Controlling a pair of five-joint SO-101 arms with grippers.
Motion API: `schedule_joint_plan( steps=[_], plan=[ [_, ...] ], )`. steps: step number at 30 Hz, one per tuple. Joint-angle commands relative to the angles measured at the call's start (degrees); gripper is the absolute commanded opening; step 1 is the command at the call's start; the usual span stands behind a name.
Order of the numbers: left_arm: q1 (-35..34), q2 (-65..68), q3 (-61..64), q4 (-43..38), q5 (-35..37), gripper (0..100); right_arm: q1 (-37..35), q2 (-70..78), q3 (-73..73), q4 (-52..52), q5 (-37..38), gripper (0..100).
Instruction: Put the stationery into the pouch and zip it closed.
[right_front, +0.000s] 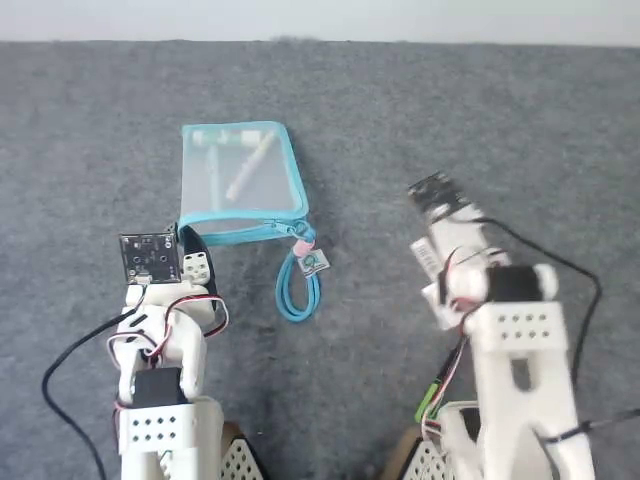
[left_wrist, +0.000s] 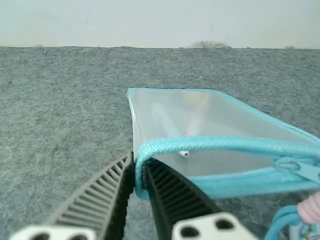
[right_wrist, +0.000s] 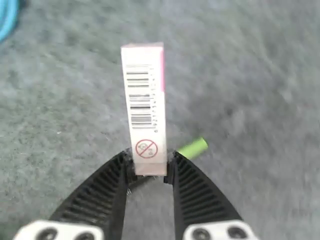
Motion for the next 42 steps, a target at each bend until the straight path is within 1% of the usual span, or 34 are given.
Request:
schedule_joint_plan(
  steps=[1, 3, 7, 10, 15, 18, 20, 25, 33, 38, 42],
  plan=[
    [0.35, -0.7, -3.3, -1.93, 0.53, 1, 9.54, 6.81, -11.16, 3.74, -1.05, 1.5],
    [0.35, -0.79, -3.3, -1.93, 0.53, 1, 12.79, 11.56, -14.24, 4.09, -0.97, 1.5],
    [0.35, -0.88, -3.38, -1.93, 0.53, 1, 13.14, 20.7, -15.74, 2.68, -1.41, 1.5],
    [0.35, -0.88, -3.38, -1.93, 0.53, 1, 9.1, 25.8, -15.82, -1.1, -1.49, 0.6],
    [0.35, -0.88, -3.38, -1.93, 0.53, 1, -1.89, 32.84, -17.85, -6.29, -4.22, 0.7],
    [0.35, -0.88, -3.38, -1.93, 0.53, 1, -7.6, 36.7, -20.04, -7.16, -5.71, 0.7],
    [0.35, -0.88, -3.38, -1.93, 0.53, 1, -9.45, 39.52, -20.4, -7.69, -7.47, 0.7],
    [0.35, -0.88, -3.38, -1.93, 0.53, 1, -9.54, 47.6, -20.22, -11.82, -8.35, 0.9],
    [0.35, -0.88, -3.3, -1.67, 0.53, 1, -9.98, 52.88, -20.4, -11.74, -8.35, 1.4],
    [0.44, -0.88, -3.47, -0.97, 0.53, 1, -9.54, 52.53, -20.04, -11.56, -8.44, 12.1],
    [0.44, -0.88, -3.56, -0.97, 0.53, 1, -9.54, 51.03, -19.52, -11.56, -8.44, 12.6]
  ],
)
